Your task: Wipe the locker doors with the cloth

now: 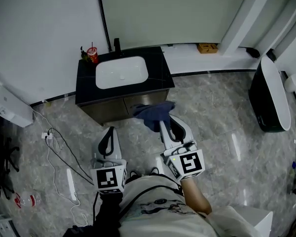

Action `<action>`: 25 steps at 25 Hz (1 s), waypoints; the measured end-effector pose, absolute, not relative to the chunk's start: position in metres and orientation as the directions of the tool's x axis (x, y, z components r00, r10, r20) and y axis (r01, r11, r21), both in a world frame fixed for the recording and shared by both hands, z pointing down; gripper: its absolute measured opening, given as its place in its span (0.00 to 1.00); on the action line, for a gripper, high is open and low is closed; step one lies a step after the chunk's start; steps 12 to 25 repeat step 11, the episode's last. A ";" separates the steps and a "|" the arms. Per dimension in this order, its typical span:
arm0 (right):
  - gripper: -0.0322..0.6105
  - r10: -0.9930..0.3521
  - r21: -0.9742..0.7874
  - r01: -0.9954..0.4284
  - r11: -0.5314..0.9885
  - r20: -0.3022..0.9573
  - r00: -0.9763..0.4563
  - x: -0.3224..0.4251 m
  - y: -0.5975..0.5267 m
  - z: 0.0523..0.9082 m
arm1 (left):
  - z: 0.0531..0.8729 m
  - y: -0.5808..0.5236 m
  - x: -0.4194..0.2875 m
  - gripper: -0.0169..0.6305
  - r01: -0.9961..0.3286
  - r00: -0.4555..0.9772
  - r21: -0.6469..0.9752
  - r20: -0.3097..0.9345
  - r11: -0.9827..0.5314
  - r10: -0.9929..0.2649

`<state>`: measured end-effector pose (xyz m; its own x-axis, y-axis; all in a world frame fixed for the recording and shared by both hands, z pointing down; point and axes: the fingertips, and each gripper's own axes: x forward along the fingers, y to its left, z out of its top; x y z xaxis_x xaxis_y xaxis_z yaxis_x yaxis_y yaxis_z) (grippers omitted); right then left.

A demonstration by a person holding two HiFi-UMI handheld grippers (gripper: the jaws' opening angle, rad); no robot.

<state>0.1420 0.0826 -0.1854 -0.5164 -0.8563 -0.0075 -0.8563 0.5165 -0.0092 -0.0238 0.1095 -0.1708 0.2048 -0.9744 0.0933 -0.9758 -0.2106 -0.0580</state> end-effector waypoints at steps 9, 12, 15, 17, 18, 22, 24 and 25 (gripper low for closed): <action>0.16 -0.845 -0.022 -0.845 0.534 -0.022 -0.534 0.139 0.075 -0.189 | -0.169 0.101 -0.018 0.03 -0.975 0.206 -0.062 0.093 -0.212 -0.974; 0.16 -0.843 -0.010 -0.843 0.537 -0.026 -0.537 0.141 0.073 -0.187 | -0.171 0.100 -0.015 0.03 -0.974 0.211 -0.064 0.087 -0.216 -0.974; 0.16 -0.843 -0.010 -0.843 0.537 -0.026 -0.537 0.141 0.073 -0.187 | -0.171 0.100 -0.015 0.03 -0.974 0.211 -0.064 0.087 -0.216 -0.974; 0.16 -0.843 -0.010 -0.843 0.537 -0.026 -0.537 0.141 0.073 -0.187 | -0.171 0.100 -0.015 0.03 -0.974 0.211 -0.064 0.087 -0.216 -0.974; 0.16 -0.843 -0.010 -0.843 0.537 -0.026 -0.537 0.141 0.073 -0.187 | -0.171 0.100 -0.015 0.03 -0.974 0.211 -0.064 0.087 -0.216 -0.974; 0.16 -0.843 -0.010 -0.843 0.537 -0.026 -0.537 0.141 0.073 -0.187 | -0.171 0.100 -0.015 0.03 -0.974 0.211 -0.064 0.087 -0.216 -0.974; 0.16 -0.843 -0.010 -0.843 0.537 -0.026 -0.537 0.141 0.073 -0.187 | -0.171 0.100 -0.015 0.03 -0.974 0.211 -0.064 0.087 -0.216 -0.974; 0.16 -0.843 -0.010 -0.843 0.537 -0.026 -0.537 0.141 0.073 -0.187 | -0.171 0.100 -0.015 0.03 -0.974 0.211 -0.064 0.087 -0.216 -0.974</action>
